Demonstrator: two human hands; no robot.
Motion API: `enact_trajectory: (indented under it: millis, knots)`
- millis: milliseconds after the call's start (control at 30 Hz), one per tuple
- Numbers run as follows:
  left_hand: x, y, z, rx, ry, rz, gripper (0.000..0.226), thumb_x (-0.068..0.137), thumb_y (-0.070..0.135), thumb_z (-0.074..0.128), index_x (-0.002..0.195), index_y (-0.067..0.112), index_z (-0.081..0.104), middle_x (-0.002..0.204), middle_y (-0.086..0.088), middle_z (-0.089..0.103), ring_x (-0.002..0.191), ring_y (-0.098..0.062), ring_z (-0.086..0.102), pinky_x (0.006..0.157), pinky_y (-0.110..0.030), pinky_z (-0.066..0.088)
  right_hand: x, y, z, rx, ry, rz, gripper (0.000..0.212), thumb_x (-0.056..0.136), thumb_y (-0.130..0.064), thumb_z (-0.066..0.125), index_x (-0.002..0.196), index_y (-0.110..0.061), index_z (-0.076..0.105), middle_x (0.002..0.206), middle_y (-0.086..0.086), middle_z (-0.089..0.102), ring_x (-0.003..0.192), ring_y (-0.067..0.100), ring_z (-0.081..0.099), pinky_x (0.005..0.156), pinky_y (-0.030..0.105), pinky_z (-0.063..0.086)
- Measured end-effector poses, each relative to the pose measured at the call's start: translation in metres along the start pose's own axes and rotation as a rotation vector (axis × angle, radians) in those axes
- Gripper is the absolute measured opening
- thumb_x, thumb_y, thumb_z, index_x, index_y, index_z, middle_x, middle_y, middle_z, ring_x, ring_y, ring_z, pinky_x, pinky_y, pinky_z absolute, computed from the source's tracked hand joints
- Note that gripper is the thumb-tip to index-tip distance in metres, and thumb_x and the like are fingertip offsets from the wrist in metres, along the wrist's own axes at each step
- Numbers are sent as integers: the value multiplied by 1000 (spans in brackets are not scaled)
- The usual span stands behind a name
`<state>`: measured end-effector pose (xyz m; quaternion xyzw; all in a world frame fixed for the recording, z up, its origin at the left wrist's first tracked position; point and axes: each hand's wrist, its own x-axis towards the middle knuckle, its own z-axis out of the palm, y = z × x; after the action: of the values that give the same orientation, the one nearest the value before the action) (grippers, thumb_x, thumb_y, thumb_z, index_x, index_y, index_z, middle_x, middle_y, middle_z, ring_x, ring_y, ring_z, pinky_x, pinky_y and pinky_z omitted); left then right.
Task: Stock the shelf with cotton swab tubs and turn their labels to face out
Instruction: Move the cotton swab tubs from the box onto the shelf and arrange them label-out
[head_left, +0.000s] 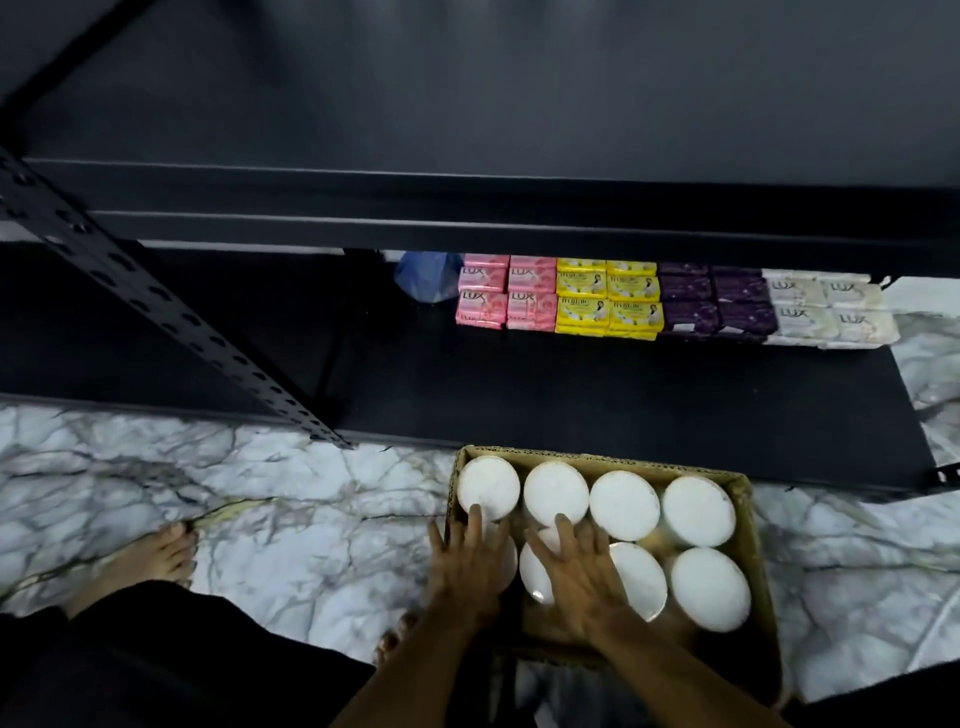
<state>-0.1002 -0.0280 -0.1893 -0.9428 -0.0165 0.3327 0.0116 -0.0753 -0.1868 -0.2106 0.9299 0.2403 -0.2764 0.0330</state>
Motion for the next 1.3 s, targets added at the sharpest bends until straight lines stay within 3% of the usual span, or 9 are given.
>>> enact_trajectory:
  millis: [100,167,333,467,600,667,800,933,1300]
  knots:
    - [3,0,7,18,74,6,88,84,42,63,154,25,12,159,-23,11,144,-47,15,110,-71,4,1,-1,1,-7,13,-10,112,33,-68,78,129,-22,44,124,21,42,107,47,42,87,60,47]
    - [3,0,6,29,62,0,82,92,37,55,154,23,3,160,-21,3,145,-44,9,113,-67,2,1,-3,0,10,9,2,114,30,-63,82,128,-20,44,123,23,45,106,49,49,86,60,48]
    - [-1,3,-1,2,95,11,76,87,28,61,148,19,17,156,-21,11,138,-42,23,112,-61,18,1,-3,-4,77,-19,-3,118,22,-52,89,126,-21,43,121,23,61,102,44,63,81,54,54]
    - [-5,2,-11,-21,113,6,81,80,31,66,145,23,19,149,-22,19,132,-41,30,106,-54,33,-11,-1,-20,123,1,-34,114,19,-59,86,121,-29,45,114,20,63,96,37,65,76,44,56]
    - [-14,-3,-32,-5,94,48,95,75,37,72,149,23,14,145,-23,23,132,-42,28,101,-48,42,-35,2,-56,140,68,-126,90,67,-57,67,143,-32,24,144,13,28,130,35,30,108,45,30]
    - [-19,-8,-42,-24,100,88,100,72,42,76,149,25,15,143,-21,26,132,-41,27,100,-49,43,-42,4,-68,203,87,-101,87,73,-49,64,145,-36,16,148,8,16,135,33,17,110,43,23]
    - [-34,-13,-65,-70,161,97,94,70,52,74,144,29,20,142,-17,28,130,-38,27,97,-48,46,-49,9,-94,225,93,-107,92,70,-47,67,144,-40,13,149,7,12,137,32,11,105,42,31]
    - [-54,-18,-93,-74,266,121,93,71,60,69,144,30,22,142,-13,29,126,-33,28,99,-45,42,-58,13,-120,201,190,-126,86,62,-57,64,136,-42,23,135,2,28,122,26,25,90,40,41]
    - [-117,-33,-197,-115,443,140,107,64,66,68,151,34,14,130,-3,30,121,-24,28,99,-38,42,-108,13,-223,142,448,-199,93,60,-59,61,143,-41,23,121,-1,30,113,20,26,78,25,36]
